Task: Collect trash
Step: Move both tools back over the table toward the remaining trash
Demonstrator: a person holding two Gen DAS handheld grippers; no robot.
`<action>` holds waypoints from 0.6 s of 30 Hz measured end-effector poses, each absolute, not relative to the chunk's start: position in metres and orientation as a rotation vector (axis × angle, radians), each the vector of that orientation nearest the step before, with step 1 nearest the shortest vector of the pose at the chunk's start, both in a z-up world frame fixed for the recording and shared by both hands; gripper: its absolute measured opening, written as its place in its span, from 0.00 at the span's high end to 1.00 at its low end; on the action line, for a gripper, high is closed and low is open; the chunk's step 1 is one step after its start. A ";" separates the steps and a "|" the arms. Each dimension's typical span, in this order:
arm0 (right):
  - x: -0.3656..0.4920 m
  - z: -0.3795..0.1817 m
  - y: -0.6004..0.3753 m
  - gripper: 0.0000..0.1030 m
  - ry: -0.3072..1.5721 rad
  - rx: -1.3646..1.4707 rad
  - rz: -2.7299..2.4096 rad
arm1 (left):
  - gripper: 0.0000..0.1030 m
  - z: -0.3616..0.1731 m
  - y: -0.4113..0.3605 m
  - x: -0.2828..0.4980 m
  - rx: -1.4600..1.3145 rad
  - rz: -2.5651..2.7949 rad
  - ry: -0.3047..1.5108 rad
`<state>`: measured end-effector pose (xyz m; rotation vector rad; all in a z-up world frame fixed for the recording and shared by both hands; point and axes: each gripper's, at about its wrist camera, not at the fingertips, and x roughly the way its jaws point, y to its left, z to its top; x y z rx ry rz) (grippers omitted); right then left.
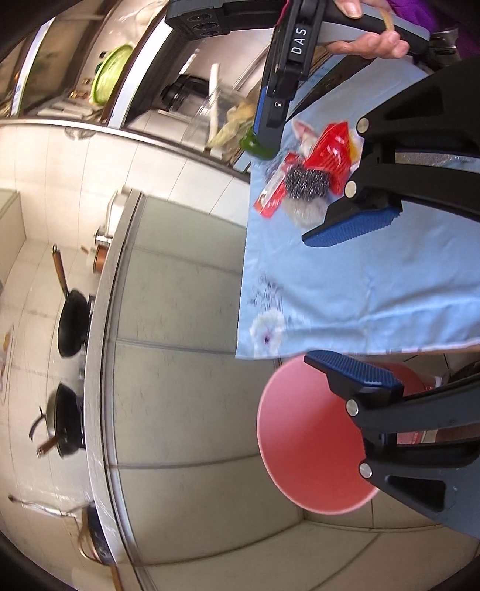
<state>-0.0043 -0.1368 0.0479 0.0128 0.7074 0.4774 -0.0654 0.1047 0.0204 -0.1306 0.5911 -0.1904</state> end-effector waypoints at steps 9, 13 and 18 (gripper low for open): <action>-0.043 0.015 -0.214 0.51 0.782 0.053 0.365 | 0.44 0.010 0.055 -0.064 -0.074 -0.297 0.641; -0.055 -0.005 -0.226 0.51 0.826 0.061 0.355 | 0.44 0.003 0.034 -0.063 -0.033 -0.389 0.682; -0.064 -0.018 -0.244 0.51 0.855 0.093 0.342 | 0.44 -0.010 -0.003 -0.069 0.094 -0.511 0.723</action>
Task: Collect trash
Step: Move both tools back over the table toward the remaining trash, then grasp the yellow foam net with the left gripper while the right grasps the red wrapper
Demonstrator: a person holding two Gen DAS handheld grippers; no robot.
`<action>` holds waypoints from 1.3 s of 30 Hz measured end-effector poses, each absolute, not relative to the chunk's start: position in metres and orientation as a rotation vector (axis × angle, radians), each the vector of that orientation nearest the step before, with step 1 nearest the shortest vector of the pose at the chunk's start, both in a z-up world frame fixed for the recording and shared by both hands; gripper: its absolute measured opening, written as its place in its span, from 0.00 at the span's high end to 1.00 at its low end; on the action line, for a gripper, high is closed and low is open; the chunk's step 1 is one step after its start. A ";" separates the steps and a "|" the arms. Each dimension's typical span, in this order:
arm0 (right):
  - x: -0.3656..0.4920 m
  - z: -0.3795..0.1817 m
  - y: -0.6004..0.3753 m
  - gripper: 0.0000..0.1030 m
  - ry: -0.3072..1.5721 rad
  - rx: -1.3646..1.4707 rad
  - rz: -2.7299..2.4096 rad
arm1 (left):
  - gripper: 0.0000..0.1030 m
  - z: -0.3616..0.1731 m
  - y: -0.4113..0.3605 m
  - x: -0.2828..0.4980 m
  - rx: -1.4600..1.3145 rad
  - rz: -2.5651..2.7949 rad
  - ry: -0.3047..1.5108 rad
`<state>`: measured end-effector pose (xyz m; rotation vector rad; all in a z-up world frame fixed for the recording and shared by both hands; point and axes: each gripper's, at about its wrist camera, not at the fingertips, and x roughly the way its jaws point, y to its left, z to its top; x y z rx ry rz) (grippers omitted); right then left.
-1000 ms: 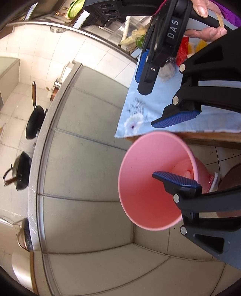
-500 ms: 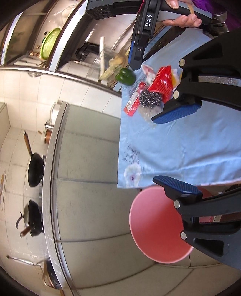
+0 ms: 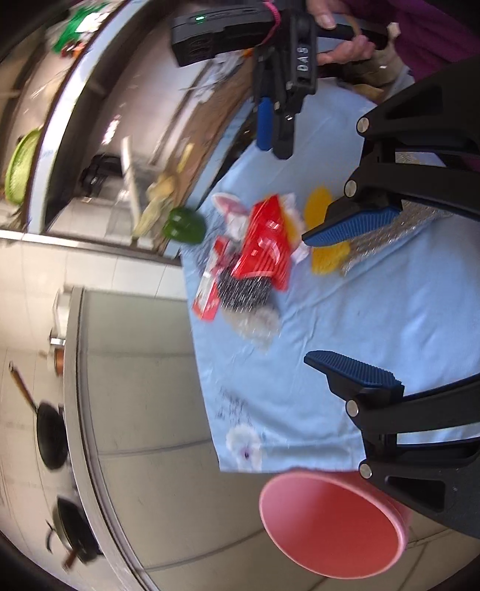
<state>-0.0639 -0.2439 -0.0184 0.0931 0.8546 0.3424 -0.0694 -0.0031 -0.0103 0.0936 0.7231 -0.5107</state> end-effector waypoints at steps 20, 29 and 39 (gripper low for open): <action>-0.058 -0.042 -0.276 0.51 0.902 0.126 0.290 | 0.48 -0.068 -0.098 -0.071 0.625 -0.672 0.690; -0.050 -0.047 -0.272 0.51 0.914 0.126 0.309 | 0.92 -0.062 -0.085 -0.067 0.532 -0.692 0.691; -0.038 -0.036 -0.245 0.51 0.878 0.097 0.391 | 0.93 -0.037 -0.037 -0.061 0.272 -0.627 0.722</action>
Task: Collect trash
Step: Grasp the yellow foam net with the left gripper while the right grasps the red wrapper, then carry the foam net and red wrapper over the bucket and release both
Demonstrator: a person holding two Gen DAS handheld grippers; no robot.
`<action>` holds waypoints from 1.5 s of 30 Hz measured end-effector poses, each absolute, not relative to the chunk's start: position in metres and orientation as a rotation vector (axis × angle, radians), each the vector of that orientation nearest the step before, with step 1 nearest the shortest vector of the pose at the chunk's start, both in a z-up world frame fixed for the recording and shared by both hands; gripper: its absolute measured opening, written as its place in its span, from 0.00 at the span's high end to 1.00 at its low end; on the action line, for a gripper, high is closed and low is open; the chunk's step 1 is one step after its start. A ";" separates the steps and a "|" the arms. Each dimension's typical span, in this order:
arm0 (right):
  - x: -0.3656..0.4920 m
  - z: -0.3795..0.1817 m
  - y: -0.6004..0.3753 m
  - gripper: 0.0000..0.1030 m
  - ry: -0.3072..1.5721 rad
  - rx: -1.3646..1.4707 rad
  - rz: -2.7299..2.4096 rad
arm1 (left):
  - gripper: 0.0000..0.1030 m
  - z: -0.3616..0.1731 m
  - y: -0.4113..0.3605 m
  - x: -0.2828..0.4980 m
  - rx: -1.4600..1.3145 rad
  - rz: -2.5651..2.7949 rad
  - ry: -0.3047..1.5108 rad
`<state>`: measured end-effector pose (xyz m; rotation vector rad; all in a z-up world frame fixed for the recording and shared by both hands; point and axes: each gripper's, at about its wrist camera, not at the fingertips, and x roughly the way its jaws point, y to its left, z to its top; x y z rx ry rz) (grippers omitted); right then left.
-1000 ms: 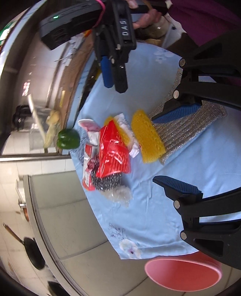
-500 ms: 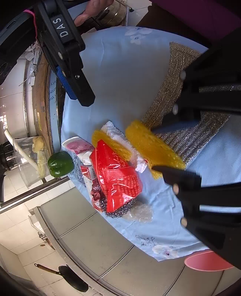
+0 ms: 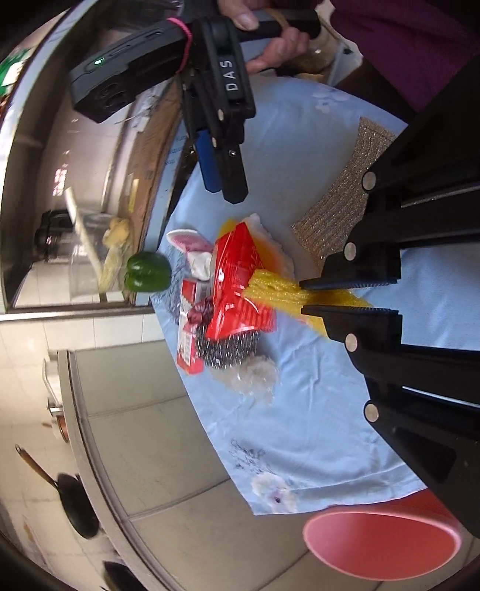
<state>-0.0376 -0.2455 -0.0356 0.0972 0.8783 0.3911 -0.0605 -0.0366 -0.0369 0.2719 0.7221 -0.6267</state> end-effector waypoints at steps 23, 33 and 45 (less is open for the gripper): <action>0.008 -0.049 -0.165 0.51 0.864 -0.205 0.402 | 0.93 -0.021 0.030 -0.062 0.019 -0.486 0.711; -0.015 -0.038 -0.195 0.71 0.839 -0.061 0.393 | 0.93 -0.022 0.044 -0.059 -0.031 -0.480 0.702; -0.020 0.009 -0.212 0.71 0.767 0.171 0.516 | 0.93 -0.015 0.065 -0.062 -0.110 -0.456 0.674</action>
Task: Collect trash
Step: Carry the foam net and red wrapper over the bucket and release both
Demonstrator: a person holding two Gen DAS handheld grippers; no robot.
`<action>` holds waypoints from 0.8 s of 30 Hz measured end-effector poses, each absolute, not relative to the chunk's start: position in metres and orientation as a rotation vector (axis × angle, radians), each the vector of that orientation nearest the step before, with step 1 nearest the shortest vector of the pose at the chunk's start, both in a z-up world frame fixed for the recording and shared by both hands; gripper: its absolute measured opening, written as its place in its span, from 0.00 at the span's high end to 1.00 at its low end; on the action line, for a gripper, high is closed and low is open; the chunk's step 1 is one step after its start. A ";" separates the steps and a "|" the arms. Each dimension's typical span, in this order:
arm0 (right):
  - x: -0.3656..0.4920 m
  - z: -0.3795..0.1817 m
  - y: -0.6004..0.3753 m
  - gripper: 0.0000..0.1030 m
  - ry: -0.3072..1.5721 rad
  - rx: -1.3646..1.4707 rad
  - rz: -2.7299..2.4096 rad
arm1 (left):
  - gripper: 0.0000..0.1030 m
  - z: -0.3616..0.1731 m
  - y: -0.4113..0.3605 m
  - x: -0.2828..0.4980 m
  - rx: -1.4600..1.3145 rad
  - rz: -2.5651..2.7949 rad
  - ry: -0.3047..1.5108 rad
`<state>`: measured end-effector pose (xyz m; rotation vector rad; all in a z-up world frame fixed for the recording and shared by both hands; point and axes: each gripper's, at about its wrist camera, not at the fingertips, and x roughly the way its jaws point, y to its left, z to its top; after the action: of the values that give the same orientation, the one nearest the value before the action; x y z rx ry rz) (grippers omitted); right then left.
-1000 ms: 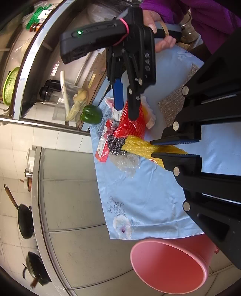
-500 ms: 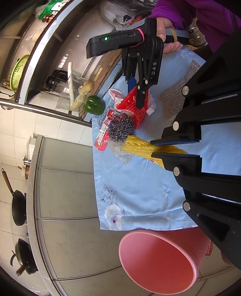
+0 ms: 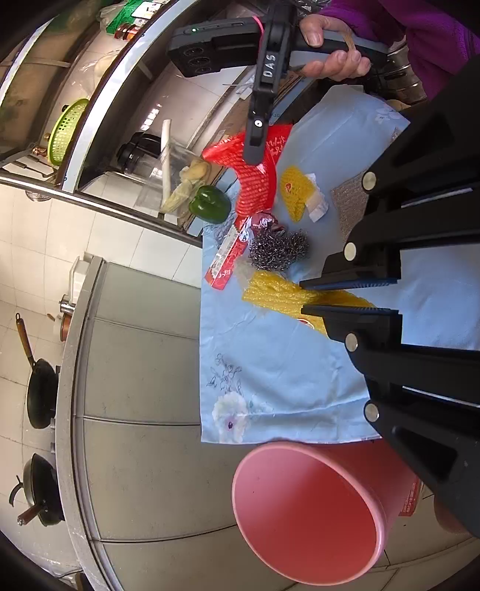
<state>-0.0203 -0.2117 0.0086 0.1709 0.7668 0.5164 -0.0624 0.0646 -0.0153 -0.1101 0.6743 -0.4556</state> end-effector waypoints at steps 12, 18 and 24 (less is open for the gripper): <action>-0.006 0.033 -0.145 0.71 0.709 0.103 0.643 | 0.93 -0.007 0.117 -0.067 -0.229 -0.326 0.631; 0.012 0.042 -0.088 0.71 0.700 0.054 0.750 | 0.93 -0.002 0.162 -0.074 -0.280 -0.183 0.598; 0.030 0.046 -0.029 0.71 0.708 0.057 0.849 | 0.93 -0.003 0.203 -0.080 -0.329 -0.060 0.576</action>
<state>0.0296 -0.0295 0.0464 0.0570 0.7076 0.8490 -0.0798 0.2034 -0.0028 -0.3286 0.5759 -0.0596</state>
